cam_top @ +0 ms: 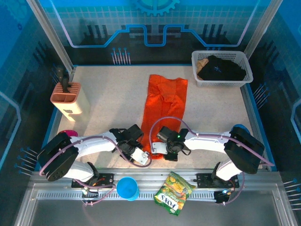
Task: Fold and stack the t-shirts
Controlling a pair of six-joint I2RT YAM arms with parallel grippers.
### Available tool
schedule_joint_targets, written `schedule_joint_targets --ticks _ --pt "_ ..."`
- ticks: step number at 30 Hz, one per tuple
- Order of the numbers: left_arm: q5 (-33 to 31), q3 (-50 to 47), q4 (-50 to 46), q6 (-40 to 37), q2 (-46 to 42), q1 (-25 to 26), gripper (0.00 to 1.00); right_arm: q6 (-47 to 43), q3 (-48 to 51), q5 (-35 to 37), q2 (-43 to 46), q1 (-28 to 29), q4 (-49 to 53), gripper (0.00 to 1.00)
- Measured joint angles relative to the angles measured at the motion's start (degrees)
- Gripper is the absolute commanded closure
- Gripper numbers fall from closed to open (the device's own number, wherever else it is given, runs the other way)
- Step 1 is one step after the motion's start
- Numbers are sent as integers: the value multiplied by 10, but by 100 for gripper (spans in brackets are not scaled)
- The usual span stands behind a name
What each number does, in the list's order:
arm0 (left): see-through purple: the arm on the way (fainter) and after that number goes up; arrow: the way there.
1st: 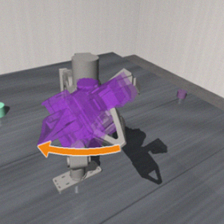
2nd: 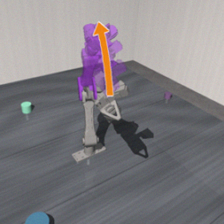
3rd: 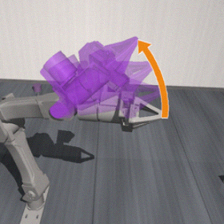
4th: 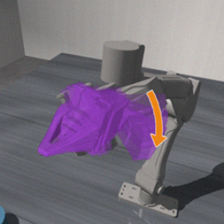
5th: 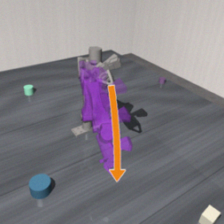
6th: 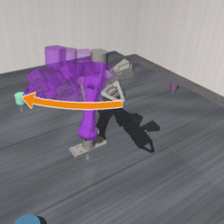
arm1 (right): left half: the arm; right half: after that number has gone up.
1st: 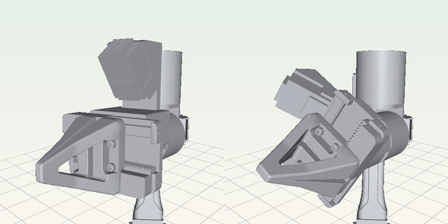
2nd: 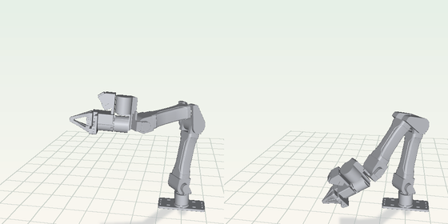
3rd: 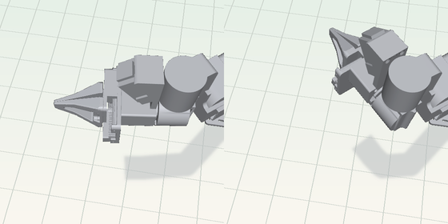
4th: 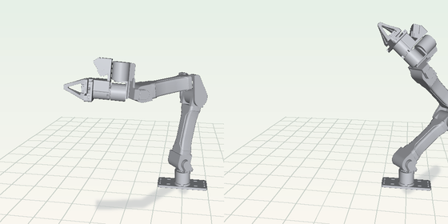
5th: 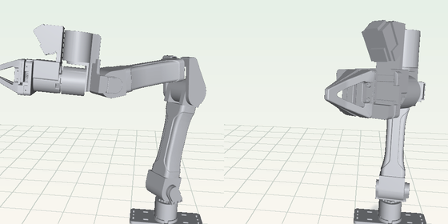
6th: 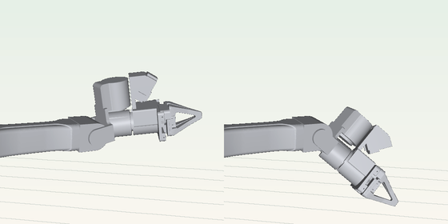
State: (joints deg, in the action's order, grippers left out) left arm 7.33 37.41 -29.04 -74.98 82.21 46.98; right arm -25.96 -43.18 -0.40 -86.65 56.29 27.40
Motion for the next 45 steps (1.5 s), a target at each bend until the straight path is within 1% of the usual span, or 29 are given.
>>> schedule_joint_targets --ticks 4,5,8,12,16,20,22,25,30,33,36,41,45 --pt "2 20 -26 3 17 0 73 0 2 15 4 1 0 100" --pt "2 21 -26 4 17 0 78 0 3 20 7 2 -1 100" --pt "-2 21 -9 8 15 0 100 0 10 30 18 8 0 100" --pt "-15 12 18 6 1 0 100 0 13 35 39 15 3 100" --pt "-42 12 28 16 -11 0 100 3 12 42 71 15 11 100" --pt "-61 43 28 26 -21 -2 100 4 11 47 121 11 23 100" --pt "-65 66 29 29 -21 -8 100 4 9 47 145 -5 28 100" --pt "-67 106 46 35 -21 -24 100 4 -10 45 170 -47 32 100" --pt "-73 167 96 47 -7 -57 100 0 -60 43 178 -135 30 100" --pt "-78 210 118 54 23 -79 100 -9 -87 34 165 -185 24 100" --pt "-79 246 138 61 57 -102 100 -21 -113 29 132 -223 13 100" --pt "-86 286 170 68 123 -139 100 -45 -172 24 50 -269 0 100" --pt "-92 314 195 75 180 -157 100 -59 -223 24 -21 -296 -9 100"
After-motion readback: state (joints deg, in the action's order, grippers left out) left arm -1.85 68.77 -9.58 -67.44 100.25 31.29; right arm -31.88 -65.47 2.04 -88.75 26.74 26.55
